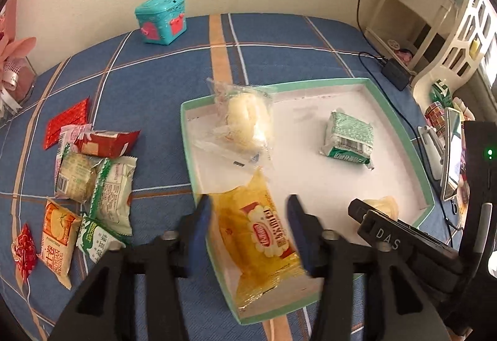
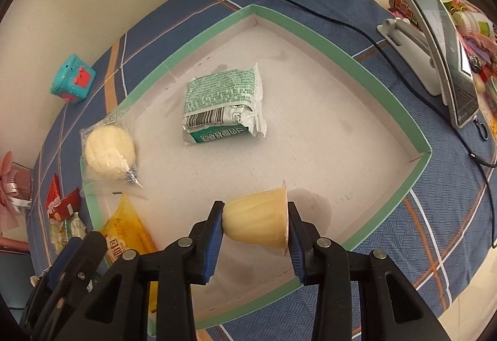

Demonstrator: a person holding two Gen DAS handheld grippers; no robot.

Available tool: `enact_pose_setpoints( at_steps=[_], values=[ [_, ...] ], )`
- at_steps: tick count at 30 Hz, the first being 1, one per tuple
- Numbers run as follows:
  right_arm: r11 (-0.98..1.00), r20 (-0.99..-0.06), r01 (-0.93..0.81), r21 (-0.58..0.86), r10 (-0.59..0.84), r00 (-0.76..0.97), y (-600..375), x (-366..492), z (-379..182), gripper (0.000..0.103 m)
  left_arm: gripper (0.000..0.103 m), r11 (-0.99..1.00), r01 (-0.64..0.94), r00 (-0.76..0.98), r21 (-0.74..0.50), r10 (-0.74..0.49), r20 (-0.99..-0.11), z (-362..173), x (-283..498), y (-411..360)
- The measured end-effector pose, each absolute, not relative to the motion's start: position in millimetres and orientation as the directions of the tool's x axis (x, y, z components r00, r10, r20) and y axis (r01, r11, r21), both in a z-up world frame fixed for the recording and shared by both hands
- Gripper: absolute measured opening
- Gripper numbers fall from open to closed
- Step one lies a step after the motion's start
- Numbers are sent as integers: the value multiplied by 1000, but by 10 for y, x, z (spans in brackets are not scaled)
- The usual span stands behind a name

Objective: Organize snacks
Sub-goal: 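Place the pudding cup and bread bag in the tray, opening both grippers, then move both grippers back over the remaining snack pile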

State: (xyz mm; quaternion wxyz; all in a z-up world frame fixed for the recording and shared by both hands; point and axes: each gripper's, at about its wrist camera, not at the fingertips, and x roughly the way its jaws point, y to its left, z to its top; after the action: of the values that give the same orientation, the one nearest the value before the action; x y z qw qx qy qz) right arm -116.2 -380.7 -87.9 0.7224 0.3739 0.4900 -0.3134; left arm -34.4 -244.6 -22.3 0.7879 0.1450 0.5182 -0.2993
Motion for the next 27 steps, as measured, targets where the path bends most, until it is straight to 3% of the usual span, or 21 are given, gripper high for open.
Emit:
enact_pose_setpoints(
  at_steps=[1,4,6,8,12,14,23,27],
  values=[
    [526,-944,819,228,-86,318,-3795,-1155,-884,41,67,784,615,279,-82,-314,-907,-225,-326,-2420],
    [539,-950,817,206,-90,298,-3760,-1058,-927,42,70,817,570,276,-83,-286,-917,-211,-241,-2296],
    [551,-953,812,191,-95,288,-3725,-1035,-922,49,80,841,535,280,-82,-268,-922,-194,-168,-2183],
    [566,-954,804,182,-97,284,-3684,-1019,-910,63,81,859,506,282,-77,-249,-927,-187,-103,-2069],
    [592,-959,792,150,-109,263,-3593,-989,-896,68,83,891,451,295,-54,-206,-933,-204,6,-1829],
    [604,-961,786,135,-113,251,-3537,-998,-895,72,92,906,421,296,-44,-182,-938,-240,55,-1709],
    [638,-958,760,128,-120,262,-3273,-1027,-737,82,93,945,325,300,12,-92,-950,-379,219,-1140],
    [649,-954,751,127,-128,271,-3144,-1031,-649,87,98,951,310,317,18,-85,-945,-346,251,-984]
  ],
)
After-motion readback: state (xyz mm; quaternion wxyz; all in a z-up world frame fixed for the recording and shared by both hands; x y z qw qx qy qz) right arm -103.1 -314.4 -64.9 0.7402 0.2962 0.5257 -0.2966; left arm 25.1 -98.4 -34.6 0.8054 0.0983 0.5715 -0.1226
